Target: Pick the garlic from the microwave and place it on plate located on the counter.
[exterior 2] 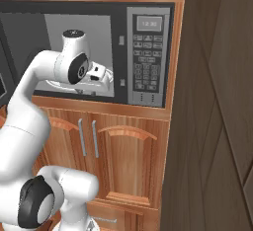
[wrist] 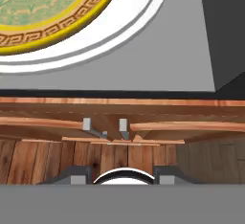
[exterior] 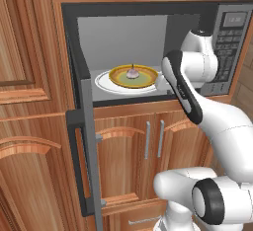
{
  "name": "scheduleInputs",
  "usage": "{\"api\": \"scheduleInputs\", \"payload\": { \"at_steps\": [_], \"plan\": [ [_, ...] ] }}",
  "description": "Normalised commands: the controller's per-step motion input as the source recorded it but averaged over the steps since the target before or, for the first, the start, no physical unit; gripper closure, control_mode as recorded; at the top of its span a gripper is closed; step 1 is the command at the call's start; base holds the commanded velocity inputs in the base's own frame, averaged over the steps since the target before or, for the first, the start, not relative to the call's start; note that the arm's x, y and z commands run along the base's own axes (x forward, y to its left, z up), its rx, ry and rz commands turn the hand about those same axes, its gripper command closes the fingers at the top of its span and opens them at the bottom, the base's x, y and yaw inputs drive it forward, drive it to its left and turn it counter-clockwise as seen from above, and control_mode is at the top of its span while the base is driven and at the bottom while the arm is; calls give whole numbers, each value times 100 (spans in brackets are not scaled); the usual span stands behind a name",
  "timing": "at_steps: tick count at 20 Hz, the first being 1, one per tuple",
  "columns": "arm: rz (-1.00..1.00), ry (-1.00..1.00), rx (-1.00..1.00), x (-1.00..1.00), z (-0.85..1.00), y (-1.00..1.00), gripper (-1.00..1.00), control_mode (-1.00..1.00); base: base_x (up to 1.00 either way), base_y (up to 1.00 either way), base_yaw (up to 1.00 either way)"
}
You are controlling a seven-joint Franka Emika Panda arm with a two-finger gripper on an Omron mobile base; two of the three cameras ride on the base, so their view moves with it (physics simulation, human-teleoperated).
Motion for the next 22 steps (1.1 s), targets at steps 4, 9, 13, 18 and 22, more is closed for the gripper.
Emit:
{"api": "scheduleInputs", "payload": {
  "at_steps": [4, 9, 13, 18, 22],
  "plan": [
    [4, -17, 2, 0, 22, 15, -100, -100, 0, 0, 0],
    [1, -28, 9, 0, 46, 36, -100, -100, 0, 0, 0],
    [0, -26, 4, 0, 47, 61, -100, -100, 0, 0, 0],
    [0, -21, 3, 19, 16, 49, -100, -100, 0, 0, 0],
    [0, -5, 0, 66, -16, 49, -100, -100, 0, 0, 0]
  ]
}}
